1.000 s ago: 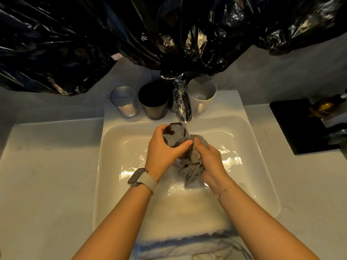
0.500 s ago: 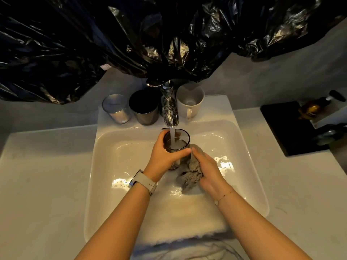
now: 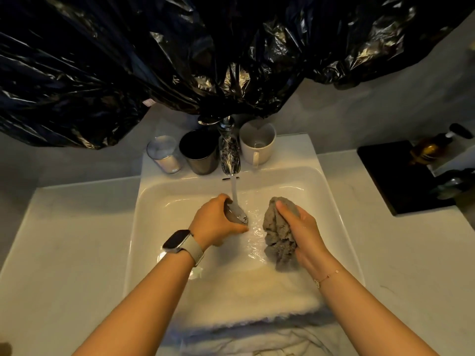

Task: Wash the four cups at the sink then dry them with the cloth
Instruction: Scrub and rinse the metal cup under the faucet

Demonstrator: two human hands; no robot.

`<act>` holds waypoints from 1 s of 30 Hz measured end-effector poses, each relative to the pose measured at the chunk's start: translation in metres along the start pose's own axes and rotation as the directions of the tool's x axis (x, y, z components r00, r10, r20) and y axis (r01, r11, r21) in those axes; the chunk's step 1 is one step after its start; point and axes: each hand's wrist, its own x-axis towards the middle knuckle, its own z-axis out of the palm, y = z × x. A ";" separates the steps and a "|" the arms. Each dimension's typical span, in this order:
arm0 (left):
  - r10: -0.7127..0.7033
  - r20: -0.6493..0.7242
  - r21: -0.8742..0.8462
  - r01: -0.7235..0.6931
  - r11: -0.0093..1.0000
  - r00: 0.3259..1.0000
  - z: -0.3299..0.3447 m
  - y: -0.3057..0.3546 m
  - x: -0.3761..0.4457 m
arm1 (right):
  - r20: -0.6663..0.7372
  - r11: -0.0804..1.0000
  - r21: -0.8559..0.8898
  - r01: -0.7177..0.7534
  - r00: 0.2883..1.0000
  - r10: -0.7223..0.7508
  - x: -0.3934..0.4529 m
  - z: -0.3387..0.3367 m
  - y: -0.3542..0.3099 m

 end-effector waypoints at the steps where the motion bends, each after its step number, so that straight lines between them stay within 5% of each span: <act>1: 0.002 0.021 0.113 -0.004 0.994 1.000 -0.003 0.000 -0.002 | 0.013 1.000 -0.016 0.027 1.000 -0.027 -0.005 -0.001 -0.005; 6: 0.001 0.068 0.598 -0.041 0.800 0.998 -0.015 0.008 -0.014 | 0.059 0.972 -0.181 0.152 0.988 -0.144 -0.016 -0.006 -0.029; 11: 0.016 -0.038 0.669 0.014 0.743 0.999 -0.027 0.007 -0.021 | 0.048 0.901 -0.391 0.190 0.981 -0.186 -0.015 0.000 -0.041; 13: 0.003 -0.100 0.539 0.052 0.841 0.995 -0.034 0.004 -0.026 | 0.083 0.841 -0.470 0.268 0.962 -0.260 -0.017 0.006 -0.046; 16: -0.057 -0.204 0.068 0.072 0.995 0.977 -0.043 -0.008 -0.035 | 0.212 0.701 -0.594 0.396 0.917 -0.338 -0.023 0.021 -0.062; 20: -0.082 -0.280 -0.519 -0.079 0.851 0.957 -0.046 -0.021 -0.048 | 0.463 0.337 -0.739 0.583 0.803 -0.375 -0.025 0.054 -0.107; 25: -0.079 -0.333 -0.673 -0.178 0.718 0.940 -0.046 -0.029 -0.056 | 0.552 0.019 -0.787 0.617 0.718 -0.425 -0.014 0.115 -0.148; 30: -0.086 -0.356 -0.666 -0.188 0.722 0.931 -0.043 -0.041 -0.054 | 0.513 -0.011 -0.827 0.563 0.745 -0.427 -0.003 0.135 -0.138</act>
